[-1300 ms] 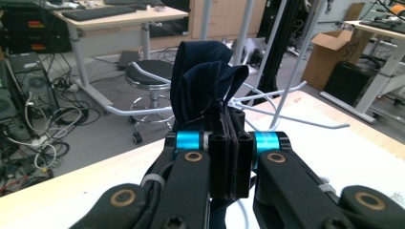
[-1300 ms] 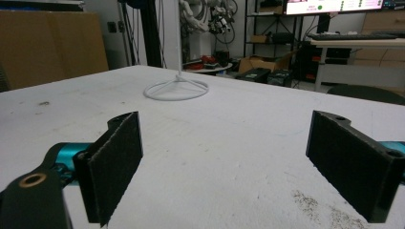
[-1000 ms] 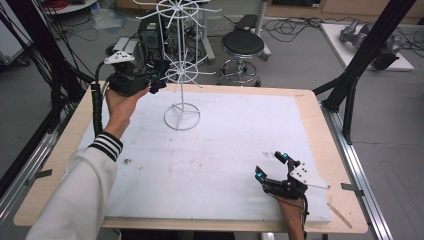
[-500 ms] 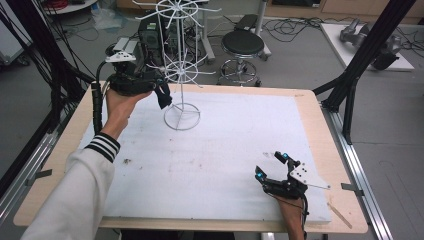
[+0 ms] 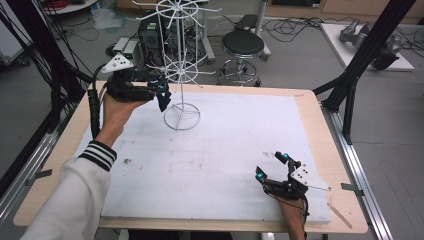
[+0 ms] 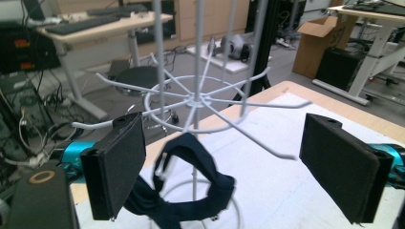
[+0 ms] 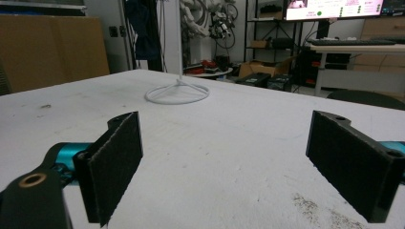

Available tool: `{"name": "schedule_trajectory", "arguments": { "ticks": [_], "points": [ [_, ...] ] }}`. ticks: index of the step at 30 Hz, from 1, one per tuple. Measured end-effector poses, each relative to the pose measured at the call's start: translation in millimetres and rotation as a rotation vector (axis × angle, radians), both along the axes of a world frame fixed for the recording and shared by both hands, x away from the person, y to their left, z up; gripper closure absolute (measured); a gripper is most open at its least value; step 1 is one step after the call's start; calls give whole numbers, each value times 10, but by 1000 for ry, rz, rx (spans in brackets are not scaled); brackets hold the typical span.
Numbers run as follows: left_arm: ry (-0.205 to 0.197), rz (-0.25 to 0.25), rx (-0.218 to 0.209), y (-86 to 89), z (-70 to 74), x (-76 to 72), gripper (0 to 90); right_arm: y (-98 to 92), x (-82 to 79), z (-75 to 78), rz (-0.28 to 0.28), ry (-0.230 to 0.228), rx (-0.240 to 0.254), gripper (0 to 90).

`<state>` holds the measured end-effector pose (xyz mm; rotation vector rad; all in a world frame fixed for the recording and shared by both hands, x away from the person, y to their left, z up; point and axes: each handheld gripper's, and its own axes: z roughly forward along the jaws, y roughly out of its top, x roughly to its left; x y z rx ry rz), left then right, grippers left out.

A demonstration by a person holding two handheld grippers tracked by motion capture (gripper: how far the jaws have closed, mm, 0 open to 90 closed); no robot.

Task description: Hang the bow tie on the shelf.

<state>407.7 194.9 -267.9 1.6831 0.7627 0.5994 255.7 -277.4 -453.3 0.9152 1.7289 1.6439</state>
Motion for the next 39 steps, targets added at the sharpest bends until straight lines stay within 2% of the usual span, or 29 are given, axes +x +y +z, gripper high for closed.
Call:
{"name": "schedule_trajectory", "arguments": {
  "ticks": [5,8,10,13,18,21,24,26,28,31,33,35,39],
  "points": [
    [-51,-41,-49,117,-145,-266,149,10,-5,-1,-3,-11,-10,112],
    [-84,-54,-47,219,-281,-445,149,10,-10,-1,-9,-12,-9,112],
    [-108,-51,-56,323,-437,-588,149,12,-10,-2,-9,-12,-9,112],
    [-130,-42,-57,464,-715,-725,149,8,-8,-2,-10,-13,-8,112],
    [-100,-21,-74,641,-1148,-892,149,6,-5,-2,-13,-18,-9,112],
    [-110,-21,-85,709,-1337,-1020,148,6,-6,-2,-14,-17,-8,112],
    [-142,-41,-105,760,-1495,-1162,148,5,-7,-2,-14,-17,-7,112],
    [-155,-49,-100,776,-1597,-1237,148,6,-6,-2,-15,-16,-6,112],
    [-157,-44,-104,794,-1677,-1282,147,6,-9,-2,-14,-6,-3,112],
    [-156,-32,-124,837,-1783,-1323,148,7,-6,-2,-17,-17,-8,112],
    [-154,-16,-122,856,-1848,-1333,148,8,-10,-3,-21,-17,-7,112],
    [-179,9,-142,867,-1856,-1359,148,8,-17,-3,-24,-11,-2,112],
    [-186,17,-148,870,-1862,-1370,148,9,-17,-4,-31,-20,-1,112]
  ]
}}
